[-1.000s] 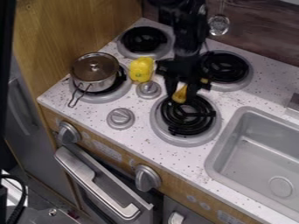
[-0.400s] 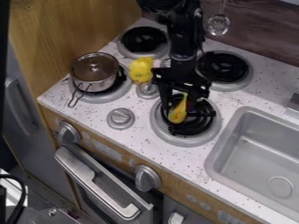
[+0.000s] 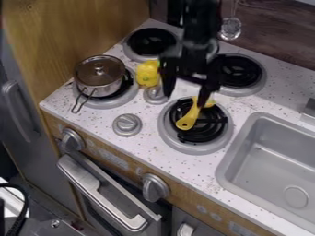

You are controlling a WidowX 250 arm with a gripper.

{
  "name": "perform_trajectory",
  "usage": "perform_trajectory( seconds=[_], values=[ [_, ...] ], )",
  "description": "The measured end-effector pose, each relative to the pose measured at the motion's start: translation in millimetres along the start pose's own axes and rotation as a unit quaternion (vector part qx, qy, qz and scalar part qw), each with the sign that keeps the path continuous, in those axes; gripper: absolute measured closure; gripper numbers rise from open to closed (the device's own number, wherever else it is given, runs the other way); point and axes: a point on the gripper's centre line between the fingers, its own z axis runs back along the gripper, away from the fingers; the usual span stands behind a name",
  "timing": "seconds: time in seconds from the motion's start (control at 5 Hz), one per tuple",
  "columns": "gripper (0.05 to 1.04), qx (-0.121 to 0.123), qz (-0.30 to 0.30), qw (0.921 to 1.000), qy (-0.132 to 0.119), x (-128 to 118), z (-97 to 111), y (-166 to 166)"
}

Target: Move the brush to the lower right burner

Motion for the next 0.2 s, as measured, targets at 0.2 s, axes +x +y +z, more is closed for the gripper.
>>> perform_trajectory(
  seconds=[0.2],
  values=[
    [0.083, -0.009, 0.004, 0.9998, -0.017, -1.2, 16.3, -3.3]
  ],
)
